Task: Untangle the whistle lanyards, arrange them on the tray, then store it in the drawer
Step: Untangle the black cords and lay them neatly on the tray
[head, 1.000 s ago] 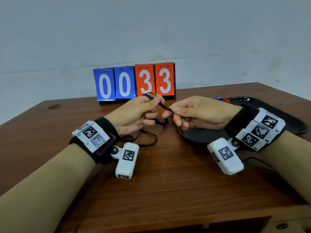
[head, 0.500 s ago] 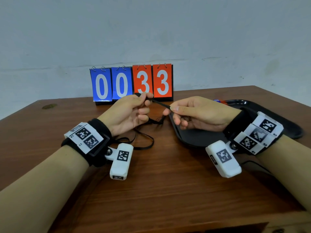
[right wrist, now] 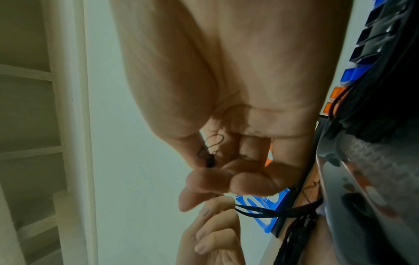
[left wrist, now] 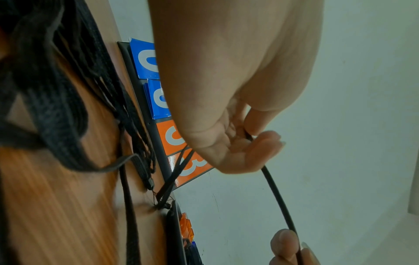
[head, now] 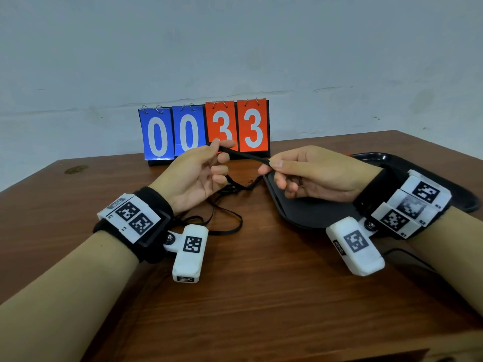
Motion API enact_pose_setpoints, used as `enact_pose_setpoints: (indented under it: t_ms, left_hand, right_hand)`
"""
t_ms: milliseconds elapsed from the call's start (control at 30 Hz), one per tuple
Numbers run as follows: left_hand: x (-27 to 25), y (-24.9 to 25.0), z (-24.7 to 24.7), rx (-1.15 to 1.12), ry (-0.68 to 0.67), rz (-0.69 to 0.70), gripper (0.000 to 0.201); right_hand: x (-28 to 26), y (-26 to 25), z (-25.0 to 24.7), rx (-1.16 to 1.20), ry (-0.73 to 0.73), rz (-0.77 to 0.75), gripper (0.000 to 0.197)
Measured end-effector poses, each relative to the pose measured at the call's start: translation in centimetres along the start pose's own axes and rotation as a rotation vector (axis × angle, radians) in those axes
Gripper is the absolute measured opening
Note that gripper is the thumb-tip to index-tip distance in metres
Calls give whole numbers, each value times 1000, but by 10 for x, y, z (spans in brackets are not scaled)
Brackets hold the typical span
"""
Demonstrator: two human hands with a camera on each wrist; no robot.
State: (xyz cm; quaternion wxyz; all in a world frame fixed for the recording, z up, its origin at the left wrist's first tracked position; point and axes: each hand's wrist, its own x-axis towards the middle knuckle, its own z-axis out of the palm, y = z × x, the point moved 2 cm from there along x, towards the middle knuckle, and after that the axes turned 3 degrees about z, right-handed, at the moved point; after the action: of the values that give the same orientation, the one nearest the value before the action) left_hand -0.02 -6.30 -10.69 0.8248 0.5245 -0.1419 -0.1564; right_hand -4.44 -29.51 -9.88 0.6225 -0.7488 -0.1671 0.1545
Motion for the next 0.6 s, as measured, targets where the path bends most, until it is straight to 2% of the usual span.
enact_pose_setpoints:
  t_ms: [100, 300, 400, 533, 600]
  left_hand:
    - [2, 1, -4, -70, 57, 8, 21]
    - [3, 3, -11, -86, 148, 10, 30]
    - [3, 5, -12, -124, 120, 16, 34]
    - [1, 11, -10, -128, 35, -3, 30]
    - [-3, 14, -5, -77, -65, -39, 33]
  right_hand:
    - [0, 0, -1, -19, -6, 0, 30]
    - [-1, -2, -1, -26, 6, 9, 34]
    - [-2, -4, -1, -24, -16, 23, 18]
    - [-5, -6, -1, -44, -38, 6, 19]
    - [-7, -8, 0, -78, -20, -31, 16]
